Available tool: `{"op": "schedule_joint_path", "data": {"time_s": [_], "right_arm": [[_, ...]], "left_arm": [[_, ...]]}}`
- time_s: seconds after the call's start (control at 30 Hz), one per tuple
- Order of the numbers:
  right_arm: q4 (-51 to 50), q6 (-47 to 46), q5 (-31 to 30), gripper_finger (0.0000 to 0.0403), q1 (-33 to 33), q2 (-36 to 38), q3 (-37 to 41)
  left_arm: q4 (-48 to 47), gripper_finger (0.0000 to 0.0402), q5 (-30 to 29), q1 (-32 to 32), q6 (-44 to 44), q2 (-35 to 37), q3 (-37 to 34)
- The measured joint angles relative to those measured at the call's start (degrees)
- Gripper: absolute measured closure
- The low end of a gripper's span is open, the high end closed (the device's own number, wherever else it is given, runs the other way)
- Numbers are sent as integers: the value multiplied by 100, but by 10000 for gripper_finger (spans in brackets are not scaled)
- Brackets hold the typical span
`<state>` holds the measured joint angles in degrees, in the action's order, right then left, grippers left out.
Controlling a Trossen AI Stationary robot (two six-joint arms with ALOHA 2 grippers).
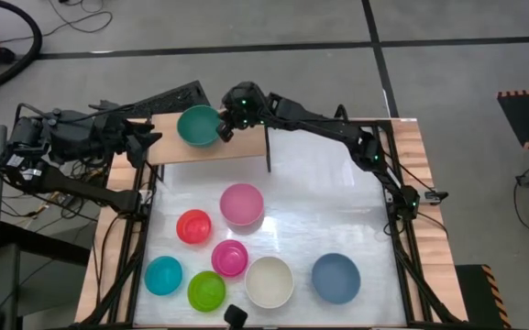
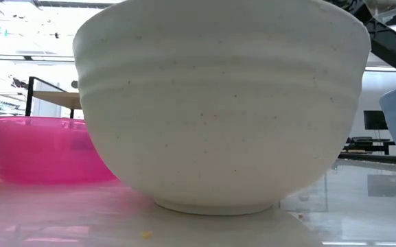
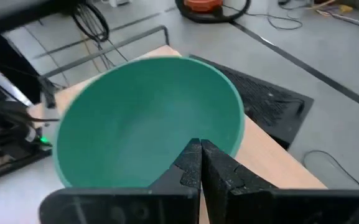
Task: Place and stack bowls onto a shelf
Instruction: Stack the large blue bowl on top of the large green bowl on the shelf
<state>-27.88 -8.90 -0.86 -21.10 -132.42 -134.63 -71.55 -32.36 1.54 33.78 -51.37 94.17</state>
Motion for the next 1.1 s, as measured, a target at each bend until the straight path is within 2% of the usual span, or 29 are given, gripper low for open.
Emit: {"op": "schedule_joint_path", "data": {"time_s": [0.2, 0.33, 0.47, 0.57, 0.67, 0.7, 0.83, 0.9, 0.93, 1.1], "right_arm": [[-311, 27, 60, 372, 34, 55, 2], [-946, 41, 271, 369, 114, 430, 8], [-2545, 350, 399, 368, 207, 1022, -8], [-4244, 573, 397, 362, 323, 1418, -7], [-6035, 774, 401, 340, 548, 1741, -2], [-6316, 769, 400, 329, 645, 1814, 23], [-6091, 301, 505, 269, 1088, 2666, 924], [-6209, 17, 132, 235, 1324, 3150, 1432], [-6194, -256, -27, 219, 1376, 3441, 1832], [-5718, -1741, 71, 161, 1822, 4625, 3852]], "left_arm": [[-58, 216, 0, -1, 11, 0, 0], [-275, 216, 0, -2, 13, 0, 0], [-315, 216, 9, -2, 13, -42, 0], [-315, 216, 15, -2, 11, -53, 0], [-315, 216, 15, 0, -20, -76, 0], [-317, 216, 17, -2, -22, -74, 0], [-323, 216, 28, 0, -24, -74, 0], [-326, 216, 91, 0, -20, -76, 0], [-328, 216, 113, 0, -29, -76, 0], [-355, 216, 116, 0, -26, -76, 0]]}}
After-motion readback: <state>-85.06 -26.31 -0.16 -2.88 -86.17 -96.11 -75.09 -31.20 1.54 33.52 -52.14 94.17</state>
